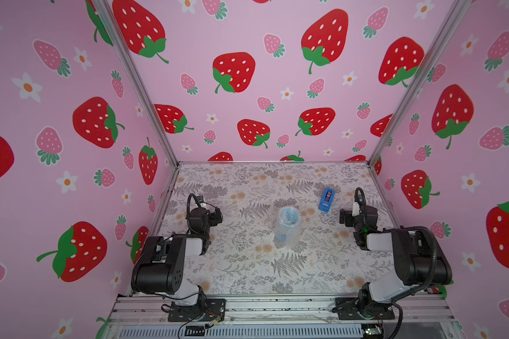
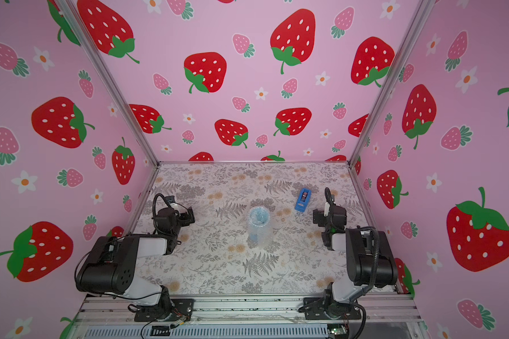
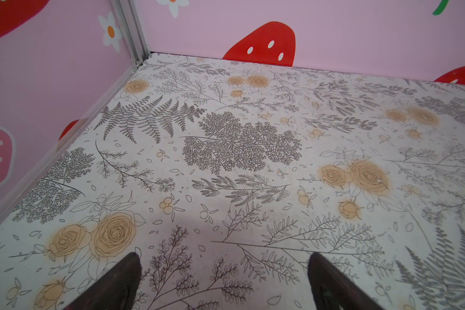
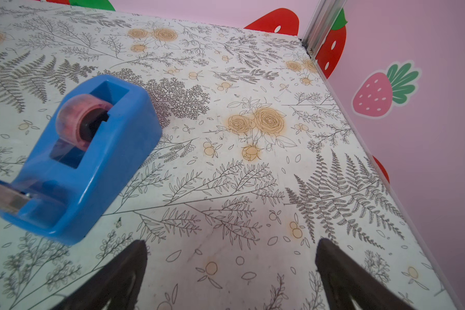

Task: Wrap wine glasses in bubble wrap
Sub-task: Reset both arms

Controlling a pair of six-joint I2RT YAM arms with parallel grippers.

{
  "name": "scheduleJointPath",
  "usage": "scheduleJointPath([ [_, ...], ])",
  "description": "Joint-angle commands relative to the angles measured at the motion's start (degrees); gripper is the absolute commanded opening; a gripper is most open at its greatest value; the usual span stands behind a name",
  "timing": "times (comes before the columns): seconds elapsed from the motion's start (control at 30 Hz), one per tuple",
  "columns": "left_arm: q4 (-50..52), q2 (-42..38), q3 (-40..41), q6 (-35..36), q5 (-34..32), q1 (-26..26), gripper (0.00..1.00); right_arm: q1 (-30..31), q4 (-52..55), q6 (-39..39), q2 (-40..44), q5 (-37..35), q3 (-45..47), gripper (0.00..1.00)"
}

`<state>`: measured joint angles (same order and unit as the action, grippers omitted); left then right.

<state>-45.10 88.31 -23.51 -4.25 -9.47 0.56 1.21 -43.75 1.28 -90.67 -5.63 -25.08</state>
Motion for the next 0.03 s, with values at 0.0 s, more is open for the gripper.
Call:
scheduleJointPath([
  [0.0,0.0,0.2,-1.7,0.9,-0.7,0.1,0.99,-0.3,-2.0,0.1,0.6,0.4,-0.7,0.99],
])
